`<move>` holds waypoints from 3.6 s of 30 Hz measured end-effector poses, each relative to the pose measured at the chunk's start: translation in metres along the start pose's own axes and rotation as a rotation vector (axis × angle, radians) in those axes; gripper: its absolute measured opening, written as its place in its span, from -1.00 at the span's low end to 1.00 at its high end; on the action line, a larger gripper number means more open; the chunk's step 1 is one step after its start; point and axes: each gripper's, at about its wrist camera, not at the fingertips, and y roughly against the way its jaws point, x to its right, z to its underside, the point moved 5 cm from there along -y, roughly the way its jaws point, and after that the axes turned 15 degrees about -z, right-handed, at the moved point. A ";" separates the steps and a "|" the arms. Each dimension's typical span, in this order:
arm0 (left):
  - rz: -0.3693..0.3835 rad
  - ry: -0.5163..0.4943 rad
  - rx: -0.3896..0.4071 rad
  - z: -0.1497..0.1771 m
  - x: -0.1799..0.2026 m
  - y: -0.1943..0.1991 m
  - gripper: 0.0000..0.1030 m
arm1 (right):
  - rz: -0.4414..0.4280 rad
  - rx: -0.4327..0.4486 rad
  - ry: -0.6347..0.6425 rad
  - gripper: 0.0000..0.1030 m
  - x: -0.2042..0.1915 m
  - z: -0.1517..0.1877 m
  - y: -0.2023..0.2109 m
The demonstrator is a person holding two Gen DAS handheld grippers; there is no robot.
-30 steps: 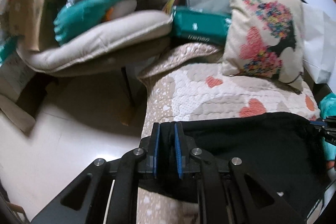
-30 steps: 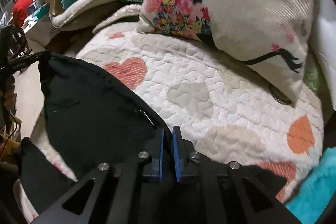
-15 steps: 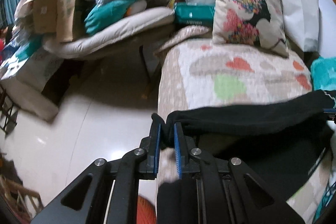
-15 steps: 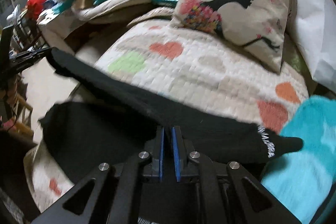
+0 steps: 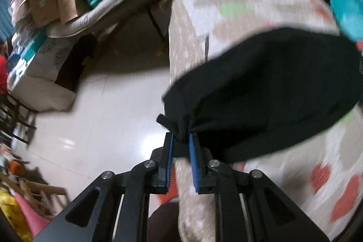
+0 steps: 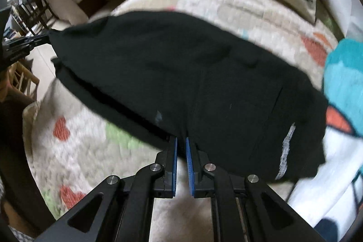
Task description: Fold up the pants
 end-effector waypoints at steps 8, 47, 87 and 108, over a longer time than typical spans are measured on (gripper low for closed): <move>0.016 0.115 -0.121 0.017 -0.035 0.000 -0.46 | 0.009 -0.009 -0.083 -0.75 0.010 0.014 0.006; 0.075 0.747 -0.145 -0.016 -0.073 -0.041 0.40 | -0.043 0.110 0.071 0.38 -0.053 -0.035 -0.006; 0.151 0.602 -0.099 -0.041 -0.025 -0.020 0.40 | 0.272 0.156 -0.427 -0.72 0.163 -0.033 0.075; 0.042 0.968 -0.446 0.074 -0.096 -0.069 0.40 | 0.068 0.096 0.146 0.37 -0.047 -0.163 0.021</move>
